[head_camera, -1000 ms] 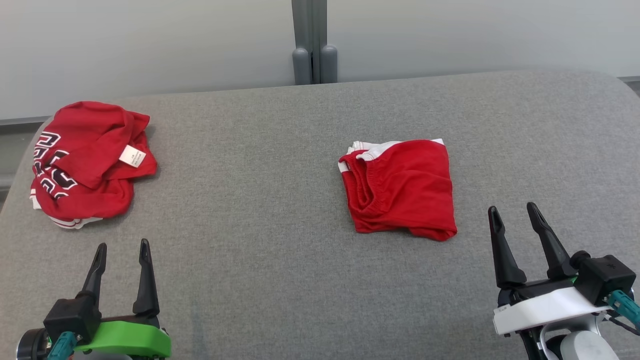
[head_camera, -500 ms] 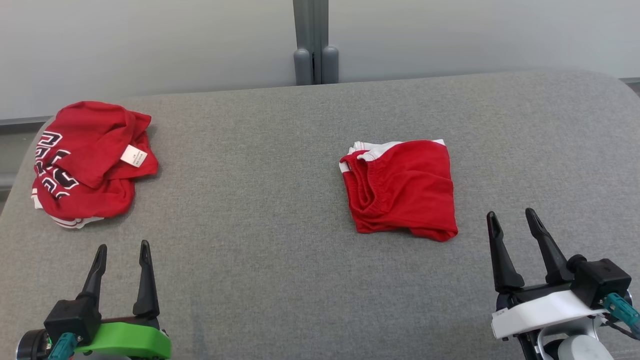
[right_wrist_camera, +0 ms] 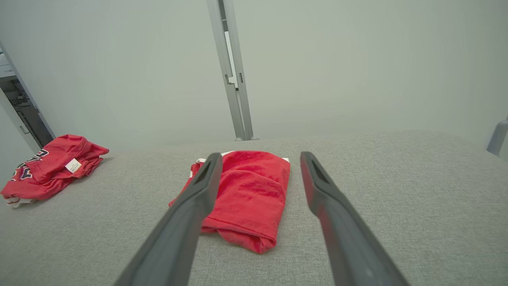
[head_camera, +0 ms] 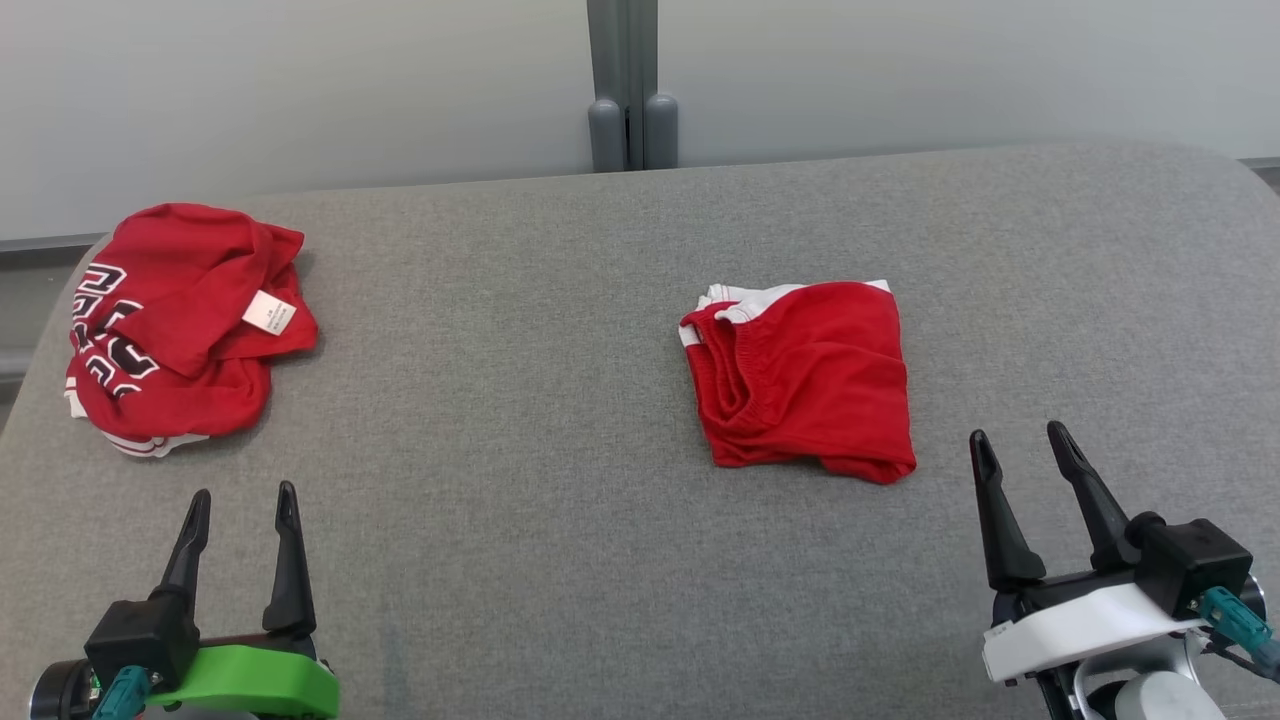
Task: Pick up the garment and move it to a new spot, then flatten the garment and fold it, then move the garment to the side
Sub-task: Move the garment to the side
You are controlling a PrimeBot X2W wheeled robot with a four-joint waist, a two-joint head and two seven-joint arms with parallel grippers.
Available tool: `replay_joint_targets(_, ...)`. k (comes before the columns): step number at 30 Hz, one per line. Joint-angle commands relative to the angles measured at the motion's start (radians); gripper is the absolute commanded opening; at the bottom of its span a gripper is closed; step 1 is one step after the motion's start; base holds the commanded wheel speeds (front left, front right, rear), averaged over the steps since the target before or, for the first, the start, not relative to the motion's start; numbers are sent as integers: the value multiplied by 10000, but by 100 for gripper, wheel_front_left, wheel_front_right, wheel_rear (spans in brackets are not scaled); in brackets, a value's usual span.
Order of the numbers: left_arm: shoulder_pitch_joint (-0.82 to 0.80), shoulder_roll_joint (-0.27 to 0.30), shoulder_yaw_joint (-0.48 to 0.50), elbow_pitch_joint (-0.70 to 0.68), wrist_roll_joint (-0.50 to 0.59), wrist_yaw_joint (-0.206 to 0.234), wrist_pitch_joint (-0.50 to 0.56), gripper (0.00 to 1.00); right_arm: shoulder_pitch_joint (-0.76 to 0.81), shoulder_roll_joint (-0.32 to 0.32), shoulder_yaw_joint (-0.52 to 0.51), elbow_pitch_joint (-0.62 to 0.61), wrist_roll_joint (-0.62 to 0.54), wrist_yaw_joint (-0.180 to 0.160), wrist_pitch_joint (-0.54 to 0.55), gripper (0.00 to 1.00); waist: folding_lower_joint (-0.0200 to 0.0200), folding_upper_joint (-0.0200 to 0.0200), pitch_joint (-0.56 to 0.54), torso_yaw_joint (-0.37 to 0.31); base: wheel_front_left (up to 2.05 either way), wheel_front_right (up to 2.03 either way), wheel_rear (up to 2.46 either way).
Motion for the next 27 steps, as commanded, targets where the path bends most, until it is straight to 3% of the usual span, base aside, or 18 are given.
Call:
replay_joint_targets(1, 134, 64, 40, 12, 7, -12, 0, 100, -101, -110, -3, 60, -46, 1, 30, 100, 0, 0, 15, 14, 0, 0, 0)
replay_joint_targets(12, -411, 58, -8, -78, -50, -12, 0, 100, -2581, -871, 586, 962, -180, 1, 587, 100, 0, 0, 639, 117, 0, 0, 0)
replay_joint_targets(19, -870, -67, -209, -111, -131, -14, 0, 100, -4305, -1186, 757, 2709, -413, 1, 1159, 100, 0, 0, 1365, 458, 0, 0, 0)
replay_joint_targets(27, -1503, -182, -470, 27, -235, -18, 0, 100, -5465, -978, 512, 5267, -353, 1, 1228, 100, 0, 0, 2190, 813, 0, 0, 0)
